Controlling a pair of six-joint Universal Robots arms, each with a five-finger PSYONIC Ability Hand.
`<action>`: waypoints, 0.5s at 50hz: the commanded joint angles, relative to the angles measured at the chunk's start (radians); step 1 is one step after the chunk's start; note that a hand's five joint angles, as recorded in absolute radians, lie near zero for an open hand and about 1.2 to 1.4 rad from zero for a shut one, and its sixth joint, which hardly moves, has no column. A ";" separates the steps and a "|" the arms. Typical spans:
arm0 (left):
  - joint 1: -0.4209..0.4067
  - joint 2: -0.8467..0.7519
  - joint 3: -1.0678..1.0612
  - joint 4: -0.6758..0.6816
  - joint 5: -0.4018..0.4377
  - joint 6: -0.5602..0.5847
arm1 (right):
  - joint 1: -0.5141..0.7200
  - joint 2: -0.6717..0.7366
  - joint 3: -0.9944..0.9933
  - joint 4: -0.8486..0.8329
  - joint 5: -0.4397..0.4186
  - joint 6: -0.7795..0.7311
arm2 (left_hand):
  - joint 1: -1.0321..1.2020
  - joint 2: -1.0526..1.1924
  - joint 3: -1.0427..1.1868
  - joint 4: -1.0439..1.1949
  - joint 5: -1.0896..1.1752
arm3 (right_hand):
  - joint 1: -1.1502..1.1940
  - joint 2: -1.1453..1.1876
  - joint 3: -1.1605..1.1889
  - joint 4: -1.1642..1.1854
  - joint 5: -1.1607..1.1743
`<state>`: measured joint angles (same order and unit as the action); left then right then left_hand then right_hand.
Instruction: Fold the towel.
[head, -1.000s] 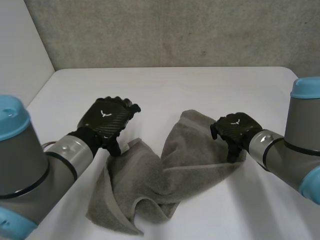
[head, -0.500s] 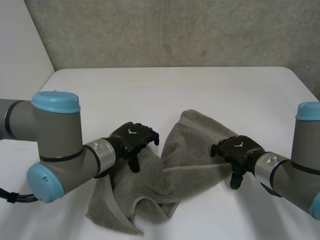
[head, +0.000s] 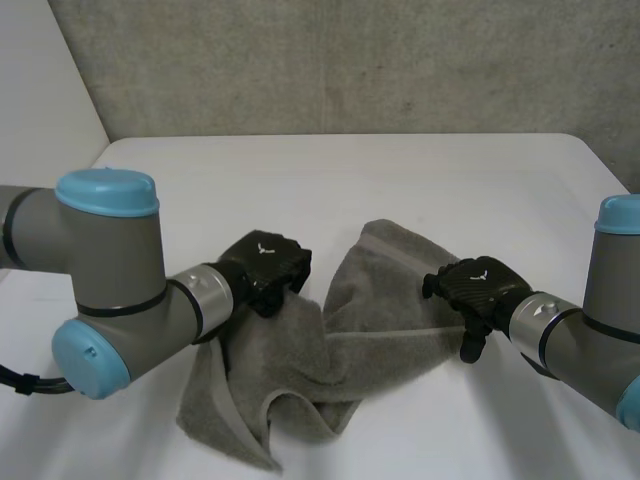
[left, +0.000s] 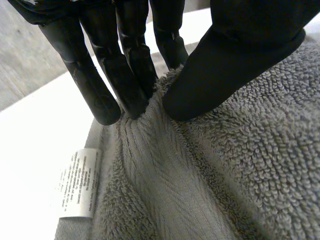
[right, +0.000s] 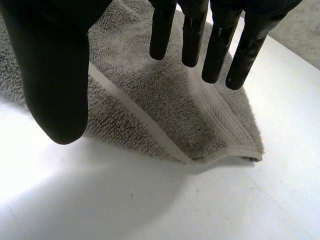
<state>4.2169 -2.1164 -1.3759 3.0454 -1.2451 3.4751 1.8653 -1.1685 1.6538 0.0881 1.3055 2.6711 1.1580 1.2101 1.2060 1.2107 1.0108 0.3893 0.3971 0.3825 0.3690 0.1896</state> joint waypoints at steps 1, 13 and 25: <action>0.002 0.049 -0.011 0.006 -0.001 0.002 | 0.000 0.000 0.001 0.001 0.000 0.001 | 0.238 0.186 0.190 0.186 0.211 | -0.023 -0.030 -0.016 -0.002 0.003; -0.008 0.041 -0.100 0.007 0.004 0.124 | -0.003 0.001 0.009 -0.001 -0.002 0.006 | -0.513 -0.565 -0.561 -0.566 -0.540 | -0.023 -0.030 -0.016 -0.002 0.003; -0.012 -0.034 -0.095 0.041 -0.001 0.196 | -0.005 0.001 0.011 -0.001 -0.002 0.006 | -0.352 -0.404 -0.400 -0.405 -0.379 | -0.023 -0.030 -0.016 -0.002 0.003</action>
<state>4.2047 -2.1158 -1.4832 3.0711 -1.2435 3.6674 1.8612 -1.1673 1.6639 0.0874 1.3039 2.6769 0.5884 0.5884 0.5868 0.5863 0.4120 0.3892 0.3971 0.3825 0.3690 0.1895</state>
